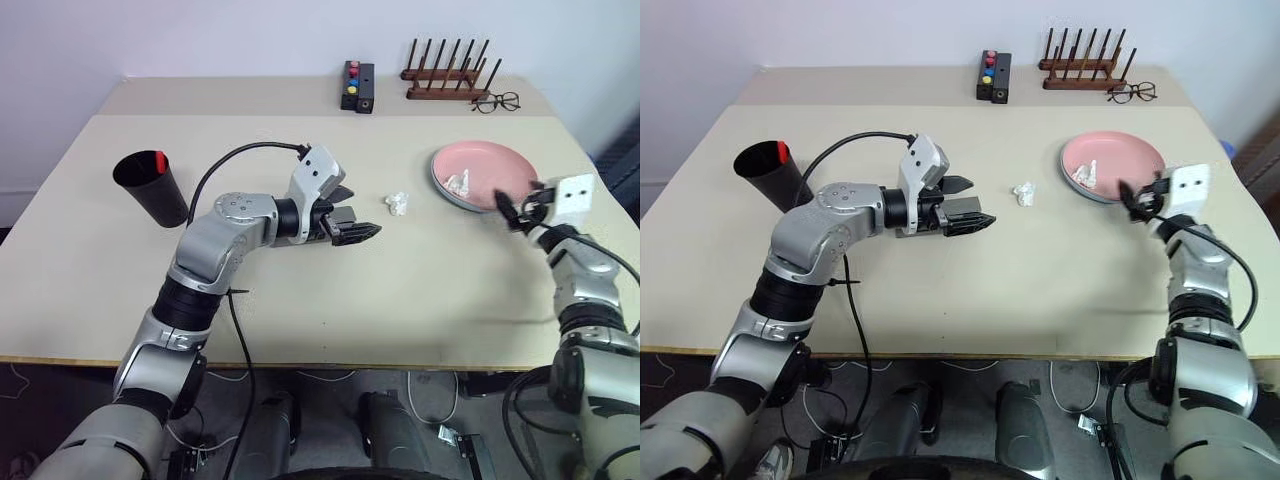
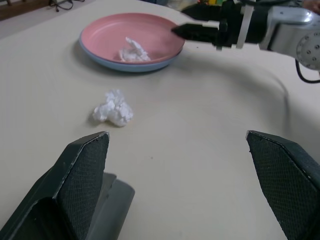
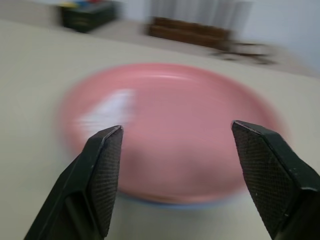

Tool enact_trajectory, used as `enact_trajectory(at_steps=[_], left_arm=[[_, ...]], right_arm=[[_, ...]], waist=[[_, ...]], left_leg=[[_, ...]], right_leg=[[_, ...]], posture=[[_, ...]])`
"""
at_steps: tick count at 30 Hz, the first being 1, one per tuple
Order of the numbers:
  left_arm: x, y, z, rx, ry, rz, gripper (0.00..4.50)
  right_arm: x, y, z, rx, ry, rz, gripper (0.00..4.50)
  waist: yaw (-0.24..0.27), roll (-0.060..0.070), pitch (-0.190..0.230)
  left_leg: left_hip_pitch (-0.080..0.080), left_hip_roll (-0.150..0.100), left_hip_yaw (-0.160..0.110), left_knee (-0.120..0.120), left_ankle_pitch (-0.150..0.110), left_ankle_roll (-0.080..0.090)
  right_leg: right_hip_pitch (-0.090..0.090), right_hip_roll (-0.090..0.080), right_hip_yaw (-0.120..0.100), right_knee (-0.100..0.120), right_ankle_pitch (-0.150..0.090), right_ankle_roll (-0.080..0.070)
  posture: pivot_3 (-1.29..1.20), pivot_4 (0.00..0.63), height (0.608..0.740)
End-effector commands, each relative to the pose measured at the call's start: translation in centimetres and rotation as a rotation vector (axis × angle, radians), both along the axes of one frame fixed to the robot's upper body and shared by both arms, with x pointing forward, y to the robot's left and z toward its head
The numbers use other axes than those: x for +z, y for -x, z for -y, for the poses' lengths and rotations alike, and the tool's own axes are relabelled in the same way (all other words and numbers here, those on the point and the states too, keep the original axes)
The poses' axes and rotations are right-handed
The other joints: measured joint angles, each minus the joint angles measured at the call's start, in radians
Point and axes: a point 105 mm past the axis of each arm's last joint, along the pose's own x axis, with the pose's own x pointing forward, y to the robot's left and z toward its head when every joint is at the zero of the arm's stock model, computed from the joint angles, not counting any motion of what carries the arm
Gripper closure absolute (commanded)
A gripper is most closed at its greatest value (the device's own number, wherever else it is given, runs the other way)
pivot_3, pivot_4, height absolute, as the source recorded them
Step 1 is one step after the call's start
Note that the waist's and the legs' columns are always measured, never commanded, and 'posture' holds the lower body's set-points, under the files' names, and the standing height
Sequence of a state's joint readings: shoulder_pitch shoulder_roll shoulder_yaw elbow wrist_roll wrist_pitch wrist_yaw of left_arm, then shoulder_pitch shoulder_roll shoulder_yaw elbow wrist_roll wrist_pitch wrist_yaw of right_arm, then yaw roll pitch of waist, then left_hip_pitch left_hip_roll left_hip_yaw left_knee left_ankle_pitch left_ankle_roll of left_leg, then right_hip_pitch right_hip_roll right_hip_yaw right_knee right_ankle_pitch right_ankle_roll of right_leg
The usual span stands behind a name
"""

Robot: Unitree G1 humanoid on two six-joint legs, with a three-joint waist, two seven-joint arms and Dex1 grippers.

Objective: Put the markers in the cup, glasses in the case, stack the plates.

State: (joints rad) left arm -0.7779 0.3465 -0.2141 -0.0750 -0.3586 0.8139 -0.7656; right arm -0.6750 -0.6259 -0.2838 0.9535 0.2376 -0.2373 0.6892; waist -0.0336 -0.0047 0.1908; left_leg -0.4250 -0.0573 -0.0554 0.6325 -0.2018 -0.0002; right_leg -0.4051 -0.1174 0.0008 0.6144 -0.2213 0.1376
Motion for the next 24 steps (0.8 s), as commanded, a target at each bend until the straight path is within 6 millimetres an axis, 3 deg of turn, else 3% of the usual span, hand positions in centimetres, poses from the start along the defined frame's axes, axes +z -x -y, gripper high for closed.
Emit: enact_trajectory(at_steps=[1,7,15,24], left_arm=[[1.1,0.0,-1.1,0.034,0.013,0.034,0.00],[0.9,0.2,-2.4,0.072,0.003,0.011,0.00],[0.3,0.8,-4.2,0.114,-0.026,-0.007,0.00],[0.3,1.5,-5.2,0.176,-0.031,-0.002,0.00]], right_arm=[[1.8,0.3,-2.0,0.142,-0.004,0.036,1.00],[-0.2,0.4,-5.7,0.330,-0.012,-0.073,1.00],[-2.3,-1.1,-9.0,0.400,-0.003,-0.148,1.00],[-2.3,-3.0,-12.0,0.395,-0.013,-0.136,1.00]], waist=[[0.002,0.000,0.000],[-0.001,0.000,0.000],[-0.005,0.000,0.000],[-0.005,0.000,0.000]], left_leg=[[0.000,0.000,0.000,0.000,0.000,0.000],[0.001,0.000,0.000,0.000,0.000,0.000],[0.001,0.000,-0.001,0.000,0.000,-0.001],[0.001,0.000,-0.001,-0.001,0.001,-0.002]], right_leg=[[0.000,0.000,0.000,0.000,0.000,0.000],[0.000,0.000,0.000,0.001,0.000,0.000],[0.000,0.000,0.000,0.001,0.000,0.000],[-0.001,0.000,0.000,0.001,0.000,0.000]], posture=[[0.00,0.150,0.740],[0.00,0.150,0.740],[0.00,0.150,0.740],[0.00,0.150,0.740]])
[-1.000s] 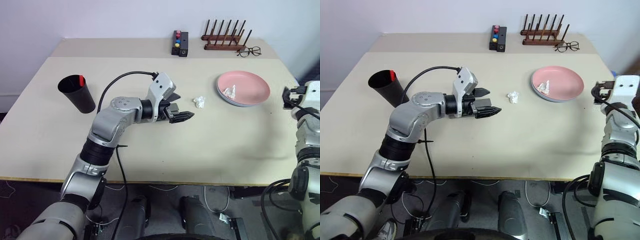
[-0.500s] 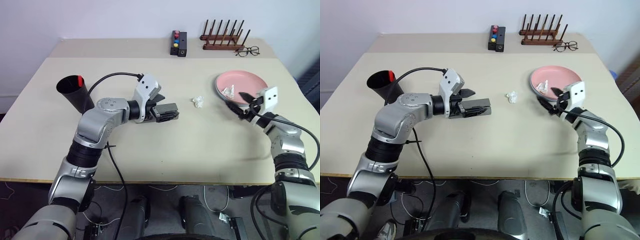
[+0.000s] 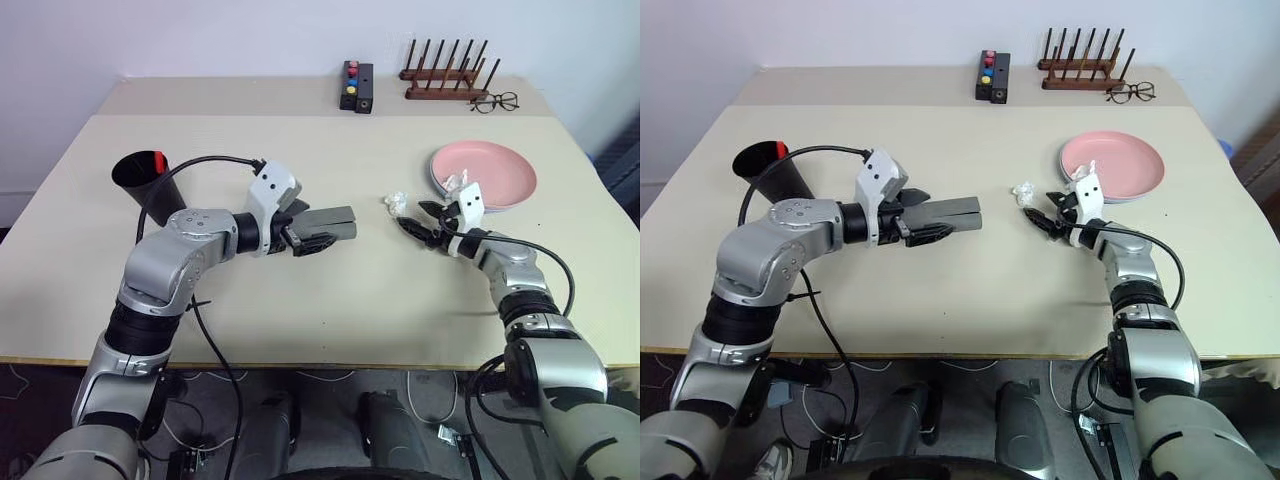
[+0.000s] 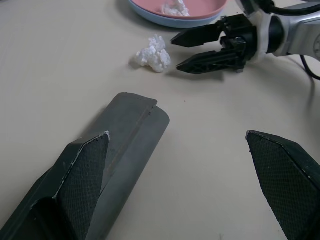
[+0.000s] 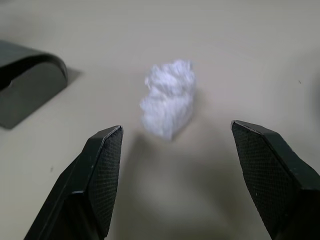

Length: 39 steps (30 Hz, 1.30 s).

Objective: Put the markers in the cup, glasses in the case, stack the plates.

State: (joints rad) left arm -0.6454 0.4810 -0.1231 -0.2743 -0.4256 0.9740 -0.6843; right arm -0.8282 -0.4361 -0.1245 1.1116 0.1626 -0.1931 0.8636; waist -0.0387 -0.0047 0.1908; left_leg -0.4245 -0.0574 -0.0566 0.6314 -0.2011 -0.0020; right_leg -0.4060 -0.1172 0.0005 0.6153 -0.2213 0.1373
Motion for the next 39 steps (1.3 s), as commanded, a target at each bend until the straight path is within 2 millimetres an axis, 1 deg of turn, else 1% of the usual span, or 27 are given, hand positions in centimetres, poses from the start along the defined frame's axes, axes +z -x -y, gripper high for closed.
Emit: enact_trajectory(at_steps=[1,5,7,8,9,10,14,15,18,22,24,25,26,28,30,32,35,37,39], left_arm=[[1.3,0.3,-0.5,0.022,0.015,0.050,0.00],[1.5,0.5,-0.6,0.047,0.015,0.057,0.00],[1.6,0.6,-0.8,0.063,0.016,0.061,0.00],[1.6,0.6,-0.9,0.071,0.017,0.063,0.00],[1.6,0.6,-1.1,0.078,0.017,0.063,0.00],[1.6,0.7,-1.2,0.083,0.017,0.063,0.00],[1.5,0.7,-1.2,0.093,0.020,0.061,0.00],[1.5,0.6,-1.2,0.094,0.023,0.061,0.00],[1.7,0.3,-0.9,0.090,0.034,0.066,0.00],[1.7,-0.1,-0.4,0.082,0.046,0.070,0.00],[1.7,-0.2,0.0,0.073,0.057,0.070,0.00],[1.7,-0.2,0.3,0.067,0.065,0.071,0.00],[1.7,-0.2,0.4,0.064,0.070,0.072,0.00],[1.6,-0.4,0.6,0.063,0.077,0.074,0.00],[1.7,-0.5,0.7,0.065,0.088,0.075,0.00],[1.7,-0.5,0.8,0.067,0.093,0.076,0.00],[1.4,-0.5,0.6,0.074,0.096,0.073,0.00],[1.4,-0.5,0.5,0.077,0.097,0.072,0.00],[1.4,-0.6,0.3,0.084,0.098,0.072,0.00]], right_arm=[[1.7,-0.9,-0.9,-0.002,-0.006,0.060,1.00],[1.7,-1.5,-1.8,-0.019,-0.012,0.051,1.00],[1.5,-1.7,-2.0,-0.034,-0.008,0.043,1.00],[1.6,-1.8,-2.1,-0.033,-0.017,0.039,1.51],[1.6,-1.8,-2.2,-0.028,-0.022,0.037,1.86],[1.6,-1.8,-2.3,-0.024,-0.025,0.037,2.31],[2.1,-2.0,-2.6,-0.019,-0.019,0.052,4.29],[2.2,-2.0,-2.5,-0.024,-0.010,0.060,4.41],[3.1,-2.3,-2.0,-0.055,-0.008,0.104,4.41],[6.6,-3.1,-0.2,-0.156,-0.045,0.224,4.41],[9.1,-3.5,1.7,-0.253,-0.051,0.294,4.41],[10.3,-3.6,3.1,-0.318,-0.044,0.322,4.41],[11.0,-3.6,4.1,-0.361,-0.039,0.337,4.41],[11.5,-3.6,5.5,-0.421,-0.016,0.342,4.41],[11.7,-3.4,8.2,-0.530,0.051,0.323,4.41],[11.7,-3.1,9.8,-0.592,0.103,0.310,4.41],[10.9,-2.6,11.3,-0.616,0.153,0.269,3.41],[10.8,-2.4,11.8,-0.626,0.164,0.260,2.50],[10.8,-2.3,12.1,-0.636,0.164,0.260,1.49]], waist=[[0.000,0.000,0.000],[-0.004,0.000,0.000],[-0.003,0.000,0.000],[-0.003,0.000,0.000],[-0.003,0.000,0.000],[-0.003,0.000,0.000],[-0.004,0.000,0.000],[-0.004,0.000,0.000],[-0.003,0.000,0.000],[-0.004,0.000,0.000],[-0.002,0.000,0.000],[-0.001,0.000,0.000],[0.001,0.000,0.000],[0.002,0.000,0.000],[0.002,0.000,0.000],[0.001,0.000,0.000],[-0.004,0.000,0.000],[-0.006,0.000,0.000],[-0.007,0.000,0.000]], left_leg=[[0.000,0.000,0.000,0.000,0.000,0.000],[0.000,0.000,0.000,-0.001,0.000,-0.001],[0.000,0.000,0.000,-0.001,0.000,-0.001],[0.000,0.000,0.000,-0.001,0.000,-0.001],[0.000,0.000,0.000,-0.001,0.000,-0.001],[0.000,0.000,0.000,-0.001,0.000,-0.001],[0.000,-0.001,0.000,-0.001,0.000,-0.001],[0.000,-0.001,0.000,-0.001,0.000,-0.001],[0.000,-0.001,0.000,-0.001,0.000,-0.001],[0.000,-0.001,0.000,-0.001,0.001,-0.001],[0.000,-0.001,0.000,-0.001,0.001,-0.001],[0.000,-0.001,0.000,-0.001,0.001,-0.001],[0.000,-0.001,0.000,-0.001,0.001,-0.001],[0.000,-0.001,0.000,-0.001,0.001,-0.001],[0.000,-0.001,0.000,-0.002,0.001,-0.001],[0.000,-0.001,0.000,-0.002,0.001,-0.001],[0.000,-0.001,0.000,-0.002,0.001,-0.001],[0.000,-0.001,0.001,-0.002,0.001,-0.001],[0.000,-0.001,0.001,-0.003,0.001,-0.001]], right_leg=[[0.000,0.000,0.000,0.000,0.000,0.000],[0.000,0.000,0.000,0.000,0.000,0.000],[0.000,0.000,0.000,0.000,0.000,0.000],[0.000,0.000,0.000,0.000,0.000,0.000],[0.000,0.000,0.000,0.000,0.000,0.000],[0.000,0.000,0.000,0.000,0.000,0.000],[0.000,0.000,0.000,0.000,0.000,0.000],[0.000,0.000,0.000,0.000,0.000,0.000],[0.000,0.000,0.000,0.000,0.000,0.000],[-0.001,0.000,0.000,0.000,0.000,0.000],[-0.001,0.000,0.000,0.000,0.000,0.000],[-0.001,0.000,0.000,0.000,0.000,0.000],[-0.001,0.000,0.000,0.000,0.000,0.000],[-0.001,0.000,0.000,0.000,0.000,0.000],[-0.001,0.000,0.000,0.000,0.000,0.000],[-0.001,0.000,0.000,0.000,0.000,-0.001],[-0.001,0.000,0.000,0.000,0.000,-0.001],[-0.001,0.000,0.000,0.000,0.000,-0.001],[-0.001,0.000,0.000,0.000,0.000,-0.001]], posture=[[0.00,0.150,0.740],[0.00,0.150,0.740],[0.00,0.150,0.740],[0.00,0.150,0.740],[0.00,0.150,0.740],[0.00,0.150,0.740],[0.00,0.150,0.740],[0.00,0.150,0.740],[0.00,0.150,0.740],[0.00,0.150,0.740],[0.00,0.150,0.740],[0.00,0.150,0.740],[0.00,0.150,0.740],[0.00,0.150,0.740],[0.00,0.150,0.740],[0.00,0.150,0.740],[0.00,0.150,0.740],[0.00,0.150,0.740],[0.00,0.150,0.740]])
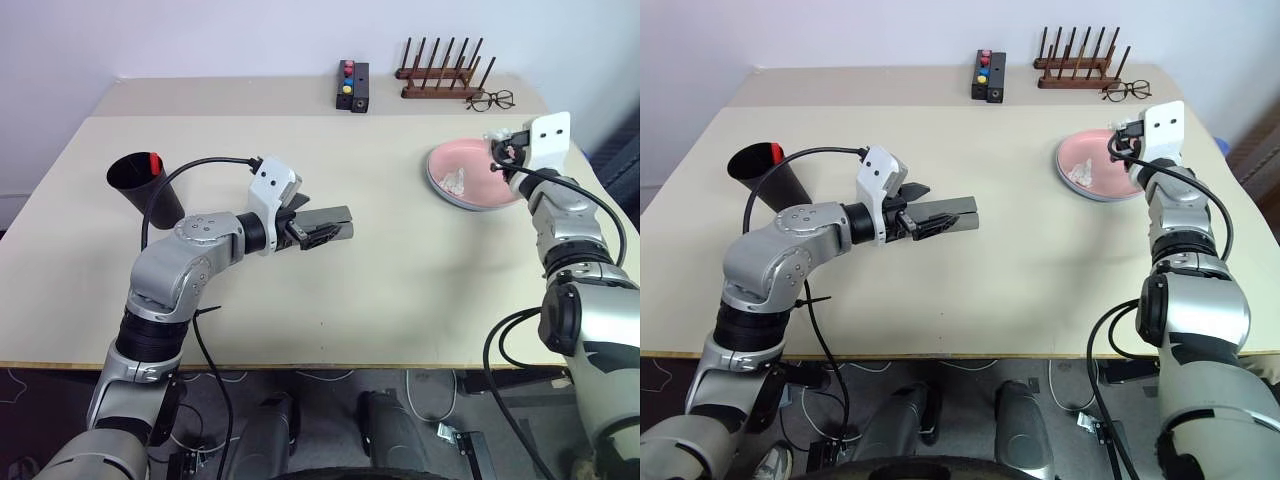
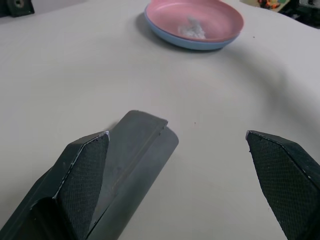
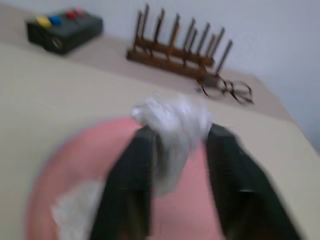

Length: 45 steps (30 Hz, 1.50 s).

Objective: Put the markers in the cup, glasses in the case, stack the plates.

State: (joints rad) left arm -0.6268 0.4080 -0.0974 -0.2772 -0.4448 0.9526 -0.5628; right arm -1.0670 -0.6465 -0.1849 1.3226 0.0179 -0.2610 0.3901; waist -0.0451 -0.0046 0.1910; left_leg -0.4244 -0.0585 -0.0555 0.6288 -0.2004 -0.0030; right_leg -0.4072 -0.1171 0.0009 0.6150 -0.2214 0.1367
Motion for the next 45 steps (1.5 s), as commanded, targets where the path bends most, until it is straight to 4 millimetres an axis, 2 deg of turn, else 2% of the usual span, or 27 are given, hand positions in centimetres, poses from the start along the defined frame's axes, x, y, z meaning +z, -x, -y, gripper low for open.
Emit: enact_trajectory(at_steps=[1,3,6,8,10,13,14,17,22,26,32,36,42,45], left_arm=[[1.0,0.0,-0.4,0.011,0.016,0.050,0.00],[1.1,-0.2,-0.6,0.023,0.018,0.057,0.00],[1.2,-0.1,-0.8,0.029,0.034,0.088,0.00],[1.8,0.3,-1.1,0.035,0.122,0.137,0.00],[2.6,0.2,-1.7,0.102,0.156,0.281,0.00],[2.0,1.1,-2.6,0.107,0.150,0.324,0.00],[1.6,1.5,-2.8,0.064,0.167,0.258,0.00],[3.0,3.0,-4.5,-0.051,0.411,0.119,0.00],[1.7,3.4,-7.4,0.002,0.286,0.168,0.00],[0.4,3.9,-8.8,0.013,0.149,0.217,0.00],[-1.9,5.8,-11.2,0.046,0.006,0.240,0.00],[-3.3,7.5,-12.8,0.092,-0.042,0.238,0.00],[-5.2,8.6,-14.1,0.181,-0.049,0.253,0.00],[-5.4,9.1,-13.8,0.189,-0.022,0.257,0.00]], right_arm=[[1.8,0.2,0.9,-0.028,0.014,0.052,1.00],[2.1,0.4,1.2,-0.039,0.014,0.069,0.09],[2.6,0.6,1.2,-0.016,0.012,0.098,0.09],[3.0,0.7,0.1,0.097,-0.029,0.126,0.09],[2.7,1.1,-1.1,0.221,-0.053,0.124,0.09],[0.2,3.4,-3.8,0.556,-0.033,-0.009,0.09],[-0.4,4.5,-4.2,0.629,-0.015,-0.042,0.09],[-1.1,7.4,-3.9,0.722,-0.017,-0.106,0.09],[-1.6,11.3,-1.6,0.730,0.017,-0.223,0.09],[-1.4,13.8,-0.2,0.708,0.030,-0.273,0.09],[-1.3,17.1,1.2,0.626,0.028,-0.283,0.09],[-1.8,19.0,1.3,0.580,-0.006,-0.277,0.09],[-3.6,20.6,1.6,0.507,-0.068,-0.275,0.09],[-4.2,21.0,1.4,0.486,-0.096,-0.264,0.09]], waist=[[0.000,0.000,0.000],[0.002,0.000,0.000],[0.003,0.000,0.000],[0.003,0.000,0.000],[0.004,0.000,0.000],[0.005,0.000,0.000],[0.009,0.000,0.000],[0.027,0.000,0.000],[0.032,0.002,0.000],[0.034,0.001,0.000],[0.036,0.002,-0.001],[0.037,0.002,-0.001],[0.038,0.001,-0.001],[0.039,0.001,-0.001]], left_leg=[[0.000,0.000,0.000,0.000,0.000,0.000],[0.000,0.000,0.000,0.000,0.000,0.000],[0.000,0.000,0.000,0.000,0.000,0.000],[0.000,0.000,0.000,0.001,0.000,0.000],[0.000,0.001,0.000,0.000,0.000,0.000],[0.000,0.001,0.000,0.000,0.000,0.000],[0.000,0.001,0.000,0.001,0.000,0.000],[0.000,0.002,-0.002,0.002,0.000,0.001],[0.000,0.002,0.000,0.004,0.000,0.001],[0.000,0.003,0.000,0.003,0.000,0.000],[0.000,0.003,0.001,0.002,-0.001,0.001],[-0.001,0.004,0.001,0.002,-0.003,-0.001],[-0.002,0.004,0.001,0.001,-0.004,-0.002],[-0.002,0.004,0.001,0.000,-0.004,-0.002]], right_leg=[[0.000,0.000,0.000,0.000,0.000,0.000],[0.000,0.000,0.000,0.000,0.000,0.000],[0.000,0.000,0.000,0.000,0.000,0.000],[0.000,0.000,0.000,0.000,0.000,0.000],[0.001,0.000,0.000,-0.001,0.000,0.000],[0.001,0.000,0.000,-0.001,0.000,0.000],[0.001,0.000,0.000,-0.001,0.000,0.000],[0.002,0.000,-0.001,0.000,0.000,0.000],[0.002,-0.001,-0.001,0.000,-0.002,-0.003],[0.002,-0.001,-0.001,0.000,-0.002,-0.004],[0.000,-0.003,0.000,-0.002,-0.005,-0.009],[0.000,-0.004,0.000,-0.002,-0.005,-0.009],[0.000,-0.007,0.000,-0.004,-0.006,-0.010],[0.000,-0.008,-0.001,-0.004,-0.006,-0.010]], posture=[[0.00,0.150,0.740],[0.00,0.150,0.740],[0.00,0.150,0.740],[0.00,0.150,0.740],[0.00,0.150,0.740],[0.00,0.150,0.740],[0.00,0.150,0.740],[0.00,0.150,0.740],[0.00,0.150,0.740],[0.00,0.150,0.740],[0.00,0.150,0.740],[0.00,0.150,0.740],[0.00,0.150,0.740],[0.00,0.150,0.740]])
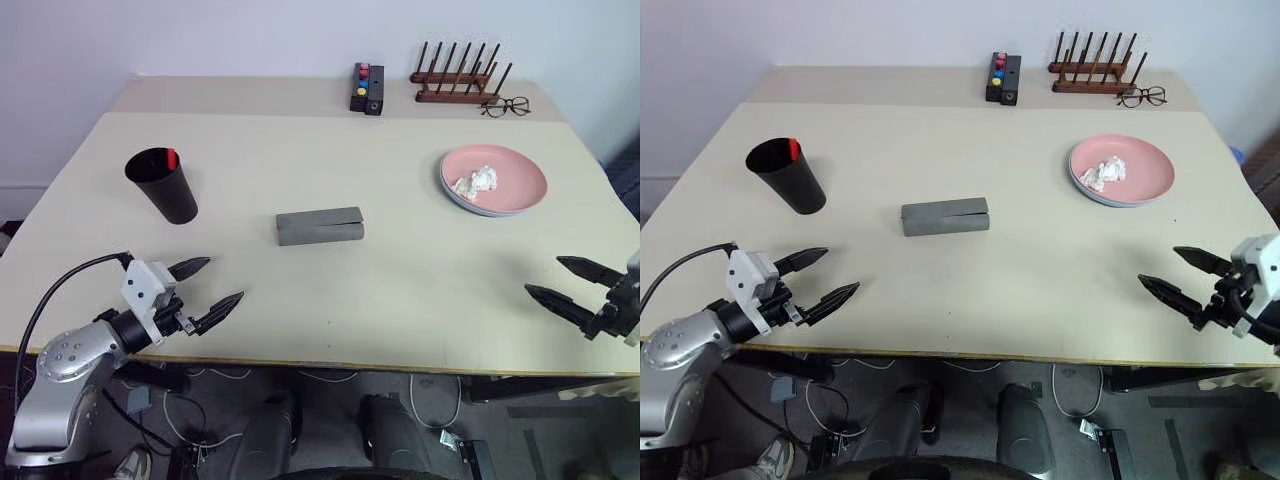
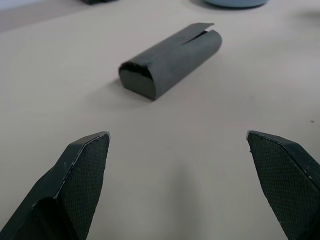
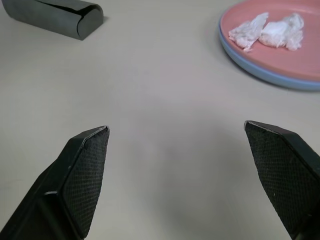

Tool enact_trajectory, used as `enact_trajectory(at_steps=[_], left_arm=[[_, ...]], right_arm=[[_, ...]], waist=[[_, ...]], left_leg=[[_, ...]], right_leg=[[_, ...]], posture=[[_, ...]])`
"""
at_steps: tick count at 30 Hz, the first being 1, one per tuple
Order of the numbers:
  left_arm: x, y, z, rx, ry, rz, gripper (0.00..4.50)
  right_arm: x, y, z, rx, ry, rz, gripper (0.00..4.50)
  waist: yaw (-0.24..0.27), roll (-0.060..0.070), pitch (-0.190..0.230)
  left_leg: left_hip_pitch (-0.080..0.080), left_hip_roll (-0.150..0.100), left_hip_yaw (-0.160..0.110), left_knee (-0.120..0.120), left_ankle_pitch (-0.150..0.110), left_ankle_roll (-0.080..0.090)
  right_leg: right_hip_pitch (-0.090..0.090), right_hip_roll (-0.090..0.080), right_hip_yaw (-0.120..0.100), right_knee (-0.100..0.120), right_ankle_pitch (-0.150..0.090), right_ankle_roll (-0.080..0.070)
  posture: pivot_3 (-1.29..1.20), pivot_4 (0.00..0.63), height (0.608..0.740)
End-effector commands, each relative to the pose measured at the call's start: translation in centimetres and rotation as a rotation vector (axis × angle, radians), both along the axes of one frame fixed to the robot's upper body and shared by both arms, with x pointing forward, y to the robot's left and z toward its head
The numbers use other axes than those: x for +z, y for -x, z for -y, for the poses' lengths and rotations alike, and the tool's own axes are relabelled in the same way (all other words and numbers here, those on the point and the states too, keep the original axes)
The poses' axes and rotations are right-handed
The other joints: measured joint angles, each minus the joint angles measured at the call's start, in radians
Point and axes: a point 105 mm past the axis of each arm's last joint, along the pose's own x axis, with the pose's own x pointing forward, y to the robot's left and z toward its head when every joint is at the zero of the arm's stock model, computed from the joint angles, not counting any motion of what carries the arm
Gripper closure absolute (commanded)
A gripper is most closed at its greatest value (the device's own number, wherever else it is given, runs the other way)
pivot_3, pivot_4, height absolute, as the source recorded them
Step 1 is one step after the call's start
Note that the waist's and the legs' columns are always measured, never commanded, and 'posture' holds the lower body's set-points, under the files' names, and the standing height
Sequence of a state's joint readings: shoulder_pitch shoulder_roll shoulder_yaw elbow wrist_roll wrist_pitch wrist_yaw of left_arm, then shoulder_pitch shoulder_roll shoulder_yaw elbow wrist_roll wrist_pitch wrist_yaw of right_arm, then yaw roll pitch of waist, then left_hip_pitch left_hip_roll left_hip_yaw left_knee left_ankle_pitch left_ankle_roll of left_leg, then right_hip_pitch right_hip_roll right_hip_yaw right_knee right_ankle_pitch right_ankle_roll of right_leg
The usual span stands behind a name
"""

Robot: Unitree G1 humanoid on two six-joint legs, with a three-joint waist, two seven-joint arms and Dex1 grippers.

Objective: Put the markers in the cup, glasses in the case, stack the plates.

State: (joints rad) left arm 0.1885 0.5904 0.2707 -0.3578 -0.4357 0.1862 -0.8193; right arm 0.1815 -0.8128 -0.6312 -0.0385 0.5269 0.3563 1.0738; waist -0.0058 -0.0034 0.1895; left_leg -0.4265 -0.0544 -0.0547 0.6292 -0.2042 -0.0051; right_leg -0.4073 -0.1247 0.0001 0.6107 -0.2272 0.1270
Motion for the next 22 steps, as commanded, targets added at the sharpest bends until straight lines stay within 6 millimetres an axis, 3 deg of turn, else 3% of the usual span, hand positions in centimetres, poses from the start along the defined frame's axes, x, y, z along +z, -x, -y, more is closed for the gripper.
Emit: enact_trajectory(at_steps=[1,22], left_arm=[[1.1,0.4,0.1,0.009,0.002,0.061,0.00],[1.2,0.7,0.8,0.008,0.037,0.040,0.00]], right_arm=[[1.3,0.3,-0.2,-0.020,-0.006,0.066,0.09],[-0.4,1.5,-2.2,0.022,-0.041,0.031,0.09]], waist=[[-0.001,0.000,0.000],[-0.001,0.000,0.000]], left_leg=[[0.000,0.000,0.000,0.000,0.000,0.000],[-0.001,0.000,0.000,-0.002,0.000,0.000]], right_leg=[[0.000,0.000,0.000,0.000,0.000,0.000],[0.000,0.000,0.000,-0.003,0.000,0.000]], posture=[[0.00,0.150,0.740],[0.00,0.150,0.740]])
